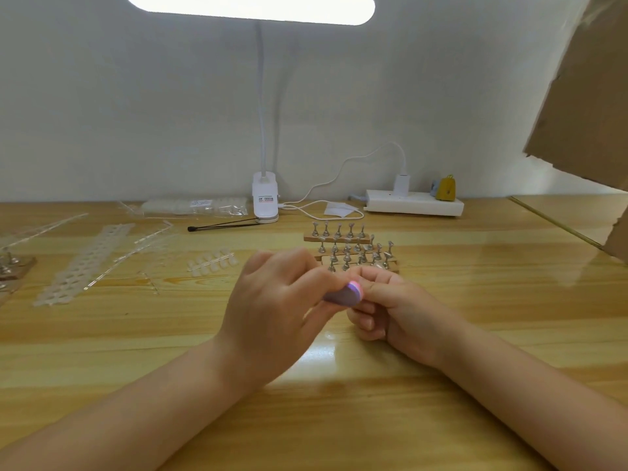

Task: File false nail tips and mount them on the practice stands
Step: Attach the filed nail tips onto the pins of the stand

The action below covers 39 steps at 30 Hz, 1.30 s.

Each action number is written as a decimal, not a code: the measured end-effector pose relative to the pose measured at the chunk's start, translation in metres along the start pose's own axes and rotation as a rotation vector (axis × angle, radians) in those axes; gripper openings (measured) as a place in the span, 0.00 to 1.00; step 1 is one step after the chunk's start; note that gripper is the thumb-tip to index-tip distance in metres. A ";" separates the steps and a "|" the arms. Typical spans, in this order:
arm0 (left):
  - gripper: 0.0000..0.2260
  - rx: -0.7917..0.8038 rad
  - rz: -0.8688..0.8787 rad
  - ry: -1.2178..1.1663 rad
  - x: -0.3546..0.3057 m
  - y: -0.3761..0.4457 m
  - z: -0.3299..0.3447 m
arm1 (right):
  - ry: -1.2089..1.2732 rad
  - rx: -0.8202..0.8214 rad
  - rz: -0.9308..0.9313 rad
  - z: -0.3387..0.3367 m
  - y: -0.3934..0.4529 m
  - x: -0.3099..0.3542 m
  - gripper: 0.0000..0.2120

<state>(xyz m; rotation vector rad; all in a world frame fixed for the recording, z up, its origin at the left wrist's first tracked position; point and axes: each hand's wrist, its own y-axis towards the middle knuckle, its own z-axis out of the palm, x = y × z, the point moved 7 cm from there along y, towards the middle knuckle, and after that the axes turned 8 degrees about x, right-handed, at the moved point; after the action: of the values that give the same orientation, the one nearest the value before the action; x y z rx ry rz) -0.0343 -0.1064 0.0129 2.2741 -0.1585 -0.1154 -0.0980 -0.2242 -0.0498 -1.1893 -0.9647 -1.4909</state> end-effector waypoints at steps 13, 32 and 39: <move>0.08 0.061 -0.131 0.010 0.015 -0.002 0.006 | 0.072 0.035 -0.060 0.000 -0.001 0.004 0.05; 0.11 0.137 -0.207 -0.004 0.020 -0.006 0.015 | 0.066 -0.068 -0.066 -0.006 -0.001 0.005 0.04; 0.15 0.005 -0.111 -0.003 0.014 -0.006 0.005 | 0.067 -0.125 -0.051 -0.007 -0.001 0.004 0.06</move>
<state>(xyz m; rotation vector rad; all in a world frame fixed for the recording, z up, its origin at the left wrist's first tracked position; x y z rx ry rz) -0.0204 -0.1084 0.0049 2.2877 -0.0336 -0.1762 -0.1010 -0.2309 -0.0475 -1.2034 -0.8732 -1.6414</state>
